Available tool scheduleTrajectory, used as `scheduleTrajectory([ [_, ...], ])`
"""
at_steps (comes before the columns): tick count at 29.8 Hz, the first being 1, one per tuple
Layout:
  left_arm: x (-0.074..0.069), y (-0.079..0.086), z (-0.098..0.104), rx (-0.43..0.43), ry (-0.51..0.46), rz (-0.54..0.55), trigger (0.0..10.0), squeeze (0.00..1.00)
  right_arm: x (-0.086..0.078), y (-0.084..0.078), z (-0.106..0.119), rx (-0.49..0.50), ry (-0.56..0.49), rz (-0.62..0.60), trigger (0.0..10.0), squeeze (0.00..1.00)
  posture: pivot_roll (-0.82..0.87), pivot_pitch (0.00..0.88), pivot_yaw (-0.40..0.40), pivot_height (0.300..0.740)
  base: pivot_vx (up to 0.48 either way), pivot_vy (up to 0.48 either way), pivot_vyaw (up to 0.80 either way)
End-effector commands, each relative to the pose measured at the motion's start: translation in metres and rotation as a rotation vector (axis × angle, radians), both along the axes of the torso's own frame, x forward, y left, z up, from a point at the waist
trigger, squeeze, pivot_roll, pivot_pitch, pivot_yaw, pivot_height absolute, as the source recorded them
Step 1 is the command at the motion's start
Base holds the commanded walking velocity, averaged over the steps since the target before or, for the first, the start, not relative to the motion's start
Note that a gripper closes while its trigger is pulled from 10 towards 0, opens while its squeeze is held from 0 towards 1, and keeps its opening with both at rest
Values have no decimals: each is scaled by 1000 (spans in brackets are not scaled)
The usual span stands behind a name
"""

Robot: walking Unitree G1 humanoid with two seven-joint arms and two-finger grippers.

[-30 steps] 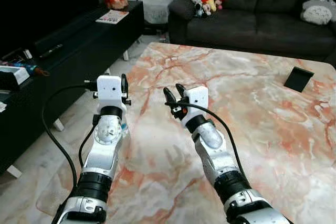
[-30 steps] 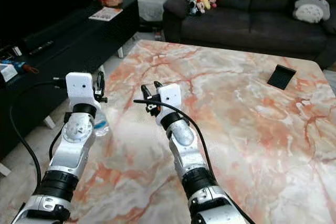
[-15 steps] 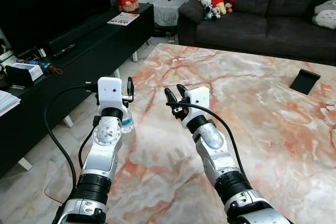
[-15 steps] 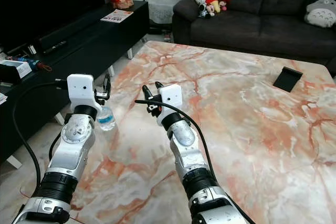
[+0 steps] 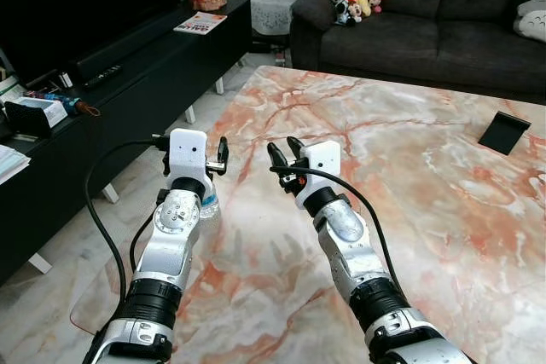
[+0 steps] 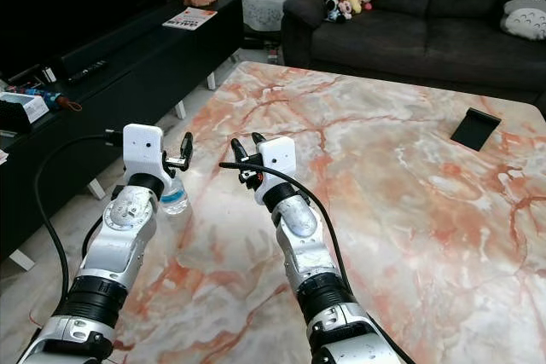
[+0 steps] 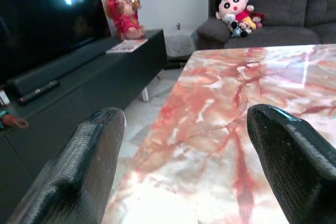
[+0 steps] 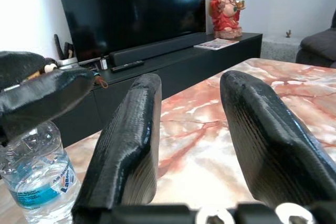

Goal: Picking trash to rubbish bin

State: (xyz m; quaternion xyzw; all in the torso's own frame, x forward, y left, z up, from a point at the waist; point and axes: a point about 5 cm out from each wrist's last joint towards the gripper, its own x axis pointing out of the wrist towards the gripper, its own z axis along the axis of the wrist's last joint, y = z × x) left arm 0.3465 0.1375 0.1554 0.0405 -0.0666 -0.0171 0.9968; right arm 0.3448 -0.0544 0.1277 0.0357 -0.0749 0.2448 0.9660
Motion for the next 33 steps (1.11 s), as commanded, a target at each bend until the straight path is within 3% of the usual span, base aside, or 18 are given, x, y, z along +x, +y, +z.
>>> scheduleTrajectory([
  [1,-2,-1,-1,-5,21,2,10000,0,1,2,4,-1,-8,10,10000,0,50,12,14,740,0,0,0],
  [6,-3,-1,-4,-5,33,0,10000,0,1,3,4,-1,-7,11,10000,0,51,10,15,740,0,0,0],
  [7,-3,-1,-4,-5,31,-2,9059,0,1,3,4,-2,-7,11,10000,0,51,10,15,740,0,0,0],
  [8,-3,-1,-3,-4,29,-2,2863,0,1,3,4,-2,-7,10,10000,0,51,10,15,740,0,0,0],
  [9,-2,-1,-3,-5,28,-2,0,0,1,3,3,-2,-6,10,10000,0,51,9,16,740,0,0,0],
  [33,-1,-4,-2,32,49,-19,0,0,0,2,1,-9,5,11,10000,0,50,6,17,740,0,0,0],
])
